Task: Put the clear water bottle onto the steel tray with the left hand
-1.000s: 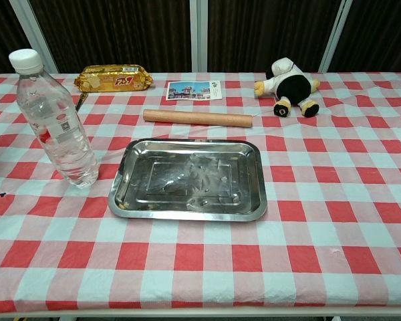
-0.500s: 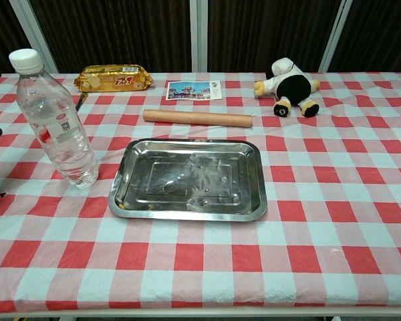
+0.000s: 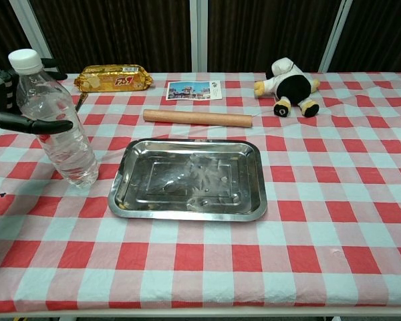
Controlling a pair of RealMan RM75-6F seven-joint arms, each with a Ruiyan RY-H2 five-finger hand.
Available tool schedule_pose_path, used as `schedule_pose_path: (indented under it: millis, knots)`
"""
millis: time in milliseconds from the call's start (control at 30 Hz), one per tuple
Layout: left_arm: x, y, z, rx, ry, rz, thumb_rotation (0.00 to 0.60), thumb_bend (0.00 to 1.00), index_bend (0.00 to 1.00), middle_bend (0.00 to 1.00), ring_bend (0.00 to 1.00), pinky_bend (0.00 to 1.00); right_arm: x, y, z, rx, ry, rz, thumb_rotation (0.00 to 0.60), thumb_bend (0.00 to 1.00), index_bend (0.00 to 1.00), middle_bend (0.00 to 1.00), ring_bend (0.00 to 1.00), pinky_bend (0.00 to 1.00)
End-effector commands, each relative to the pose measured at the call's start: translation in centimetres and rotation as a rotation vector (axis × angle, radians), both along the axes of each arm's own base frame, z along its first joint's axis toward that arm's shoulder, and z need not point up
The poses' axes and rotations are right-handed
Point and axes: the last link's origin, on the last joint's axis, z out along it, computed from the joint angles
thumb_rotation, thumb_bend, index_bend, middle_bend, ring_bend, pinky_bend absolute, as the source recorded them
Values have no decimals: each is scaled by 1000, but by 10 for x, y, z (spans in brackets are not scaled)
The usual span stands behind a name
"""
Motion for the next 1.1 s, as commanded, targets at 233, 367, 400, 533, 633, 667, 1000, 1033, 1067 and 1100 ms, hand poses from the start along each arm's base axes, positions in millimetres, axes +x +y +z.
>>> schedule_pose_path:
  millis: [233, 367, 400, 533, 633, 667, 1000, 1033, 1067, 1100]
  knots:
    - [-12, -13, 0, -60, -4, -12, 600, 0, 158, 246, 160, 224, 0, -1, 0, 1, -6, -2, 600, 101, 64, 34, 0, 0]
    - [-16, -17, 3, -65, -17, -12, 600, 0, 248, 334, 204, 265, 0, -1, 0, 3, -9, 0, 600, 101, 64, 35, 0, 0]
    - [-17, -18, 3, -66, -20, -11, 600, 1, 274, 360, 221, 277, 0, -1, 0, 2, -9, -1, 600, 101, 64, 35, 0, 0]
    - [-17, -18, 3, -64, -31, -4, 600, 47, 369, 431, 279, 329, 0, 0, 0, 2, -10, -4, 600, 101, 64, 35, 0, 0]
    - [-16, -17, 2, -59, -39, 3, 600, 100, 438, 471, 322, 369, -1, -1, 0, 3, -11, -5, 600, 101, 64, 35, 0, 0]
    - [-16, -16, 1, -56, -43, 6, 600, 108, 448, 480, 331, 378, -1, -1, 0, 3, -12, -7, 600, 101, 64, 35, 0, 0]
    - [-9, -8, 0, -14, -61, 26, 600, 195, 555, 583, 432, 474, -1, -1, 1, 2, -15, -8, 600, 101, 65, 35, 0, 0]
    - [-8, -7, 0, -9, -61, 27, 600, 205, 569, 596, 444, 485, -1, -1, 1, 2, -15, -8, 600, 101, 65, 35, 0, 0]
    - [-7, -6, 0, -5, -60, 27, 600, 210, 574, 601, 449, 490, -1, -1, 1, 2, -15, -8, 600, 101, 65, 35, 0, 0]
    - [-6, -4, 1, -3, -60, 26, 600, 216, 578, 605, 453, 493, -1, -1, 1, 2, -15, -8, 600, 101, 64, 35, 0, 0]
